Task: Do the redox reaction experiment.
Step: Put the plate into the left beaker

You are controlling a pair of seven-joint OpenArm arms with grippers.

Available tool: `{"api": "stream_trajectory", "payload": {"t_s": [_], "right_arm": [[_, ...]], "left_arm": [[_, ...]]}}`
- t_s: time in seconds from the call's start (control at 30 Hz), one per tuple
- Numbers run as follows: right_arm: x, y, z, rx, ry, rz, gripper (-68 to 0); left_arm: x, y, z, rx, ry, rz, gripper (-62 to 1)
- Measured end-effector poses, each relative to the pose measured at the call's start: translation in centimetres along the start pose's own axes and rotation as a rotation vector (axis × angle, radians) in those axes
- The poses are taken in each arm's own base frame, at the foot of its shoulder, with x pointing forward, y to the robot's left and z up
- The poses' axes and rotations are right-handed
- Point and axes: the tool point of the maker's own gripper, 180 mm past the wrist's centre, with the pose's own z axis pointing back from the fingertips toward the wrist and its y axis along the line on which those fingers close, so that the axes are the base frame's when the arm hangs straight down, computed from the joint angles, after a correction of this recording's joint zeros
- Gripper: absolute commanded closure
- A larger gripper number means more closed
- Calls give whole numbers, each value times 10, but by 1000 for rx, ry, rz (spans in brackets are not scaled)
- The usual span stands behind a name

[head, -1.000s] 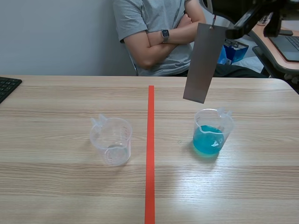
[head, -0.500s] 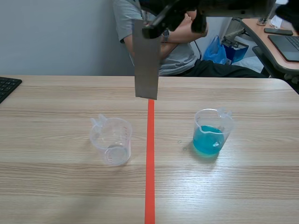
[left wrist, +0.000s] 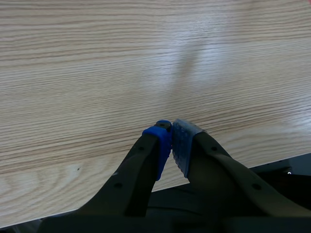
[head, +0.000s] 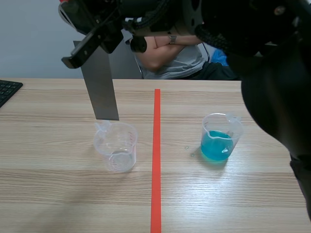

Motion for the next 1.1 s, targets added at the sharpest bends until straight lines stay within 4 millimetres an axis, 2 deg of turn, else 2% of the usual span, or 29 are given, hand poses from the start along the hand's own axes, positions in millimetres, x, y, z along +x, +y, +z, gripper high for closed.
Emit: {"api": "stream_trajectory", "payload": {"t_s": [0.33, 0.5, 0.9, 1.1], "right_arm": [[-15, 12, -13, 34, 34, -22, -15], [-22, 10, -16, 32, 37, -34, -15], [-59, 4, -23, 18, 103, -72, -15], [-67, 0, -24, 3, 114, -53, -15]], "left_arm": [[0, 0, 0, 0, 0, 0, -42], [0, 0, 0, 0, 0, 0, -42], [0, 0, 0, 0, 0, 0, -42], [0, 0, 0, 0, 0, 0, -42]]}}
